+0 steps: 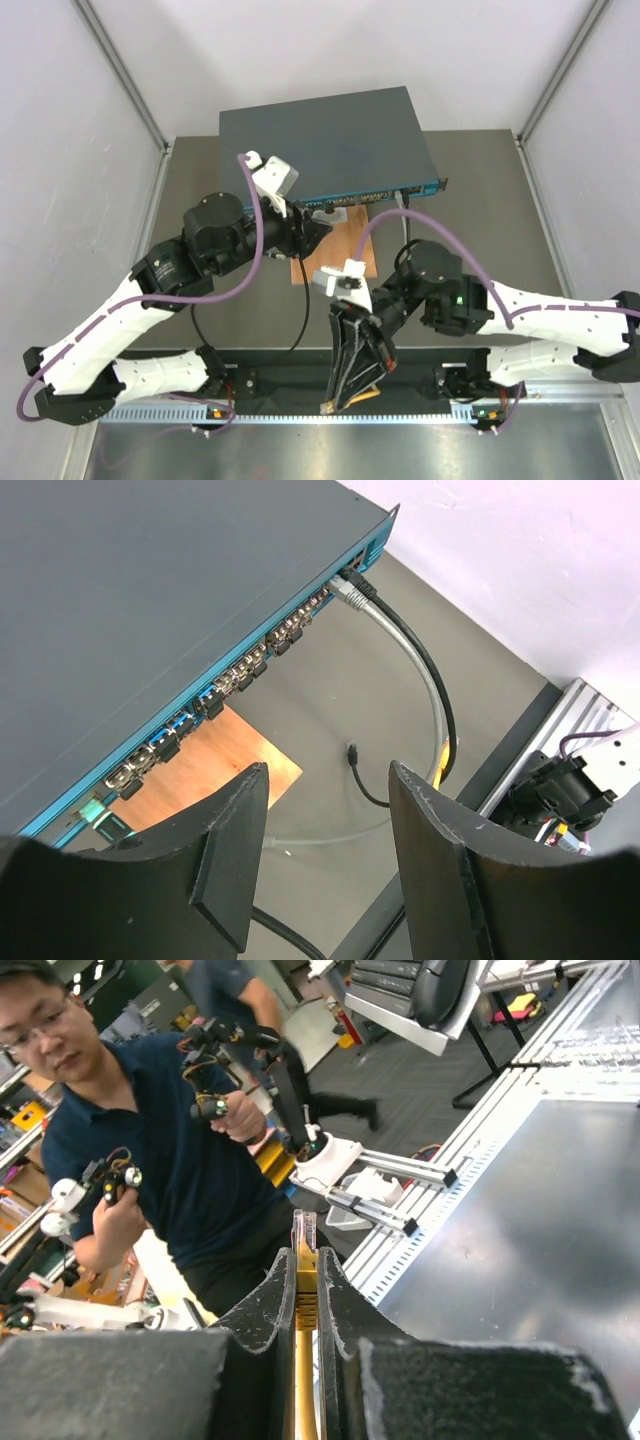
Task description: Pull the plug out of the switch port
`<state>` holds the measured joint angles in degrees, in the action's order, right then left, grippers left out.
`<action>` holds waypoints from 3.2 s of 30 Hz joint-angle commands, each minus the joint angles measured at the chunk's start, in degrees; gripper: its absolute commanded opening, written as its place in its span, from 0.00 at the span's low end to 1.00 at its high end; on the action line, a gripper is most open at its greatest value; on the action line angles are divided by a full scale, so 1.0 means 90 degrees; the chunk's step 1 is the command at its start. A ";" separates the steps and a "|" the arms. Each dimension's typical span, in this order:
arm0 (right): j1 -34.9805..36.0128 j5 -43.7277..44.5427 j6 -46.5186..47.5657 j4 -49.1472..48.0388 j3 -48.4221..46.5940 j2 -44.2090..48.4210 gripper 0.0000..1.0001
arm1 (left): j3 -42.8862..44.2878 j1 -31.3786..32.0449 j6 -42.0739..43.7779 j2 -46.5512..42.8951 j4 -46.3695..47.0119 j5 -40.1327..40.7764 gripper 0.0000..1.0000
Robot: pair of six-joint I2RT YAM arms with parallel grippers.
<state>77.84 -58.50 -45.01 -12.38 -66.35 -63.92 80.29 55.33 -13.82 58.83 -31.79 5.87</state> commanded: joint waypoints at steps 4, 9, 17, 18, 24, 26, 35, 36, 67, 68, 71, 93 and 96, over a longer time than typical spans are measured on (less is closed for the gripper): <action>0.0306 0.1635 0.1485 0.1852 0.0018 0.0354 0.00 | 0.0122 -0.0005 0.0022 -0.0208 -0.0091 0.0188 0.57; 0.0432 0.3273 0.1711 0.2432 0.0252 0.0949 0.00 | 0.0092 -0.0015 -0.0007 -0.0160 -0.0023 0.0217 0.57; 0.1143 0.2594 0.0813 -0.0274 0.1686 0.1049 0.00 | -0.0035 -0.0005 -0.0065 -0.0267 -0.0032 0.0325 0.57; 0.1329 0.2806 0.0812 -0.0178 0.1727 0.0903 0.00 | -0.0006 -0.0005 -0.0066 -0.0267 -0.0071 0.0334 0.57; 0.2600 0.3628 0.0295 -0.0839 0.2273 0.0052 0.00 | -0.0064 -0.0005 -0.0046 -0.0365 -0.0169 0.0490 0.58; 0.2901 0.3872 0.0265 -0.0880 0.2371 0.0051 0.00 | -0.0103 -0.0005 -0.0065 -0.0374 -0.0159 0.0491 0.58; 0.3450 0.6719 0.0977 0.1061 0.1768 0.1251 0.00 | -0.0288 -0.0005 -0.0241 -0.0433 -0.0100 0.0422 0.59; 0.3450 0.6763 0.1181 0.0822 0.1747 0.1504 0.00 | -0.0288 -0.0005 -0.0251 -0.0443 -0.0110 0.0451 0.59; -0.1449 0.3157 0.2640 -0.0604 0.0245 0.0072 0.00 | -0.0317 -0.0005 -0.0495 -0.0852 -0.0198 0.0920 0.60; -0.1529 0.2928 0.2532 -0.0674 0.0146 -0.0064 0.00 | -0.0327 -0.0015 -0.0505 -0.0882 -0.0217 0.0969 0.60; -0.1530 0.2265 0.2239 -0.0801 -0.0313 -0.0553 0.00 | -0.0347 -0.0015 -0.0524 -0.1048 -0.0315 0.1134 0.60; 0.5744 0.7397 0.3927 0.2351 -0.3154 -0.1617 0.00 | -0.0932 -0.0005 -0.1694 -0.0912 -0.0111 -0.0357 0.56; 0.6038 0.7885 0.4064 0.2314 -0.3263 -0.1745 0.00 | -0.1478 0.0004 -0.2269 -0.0980 0.0938 -0.1592 0.51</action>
<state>130.45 1.78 -11.77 5.15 -93.38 -78.28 70.13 55.29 -27.31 50.68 -33.93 4.32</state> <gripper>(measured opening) 0.041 0.529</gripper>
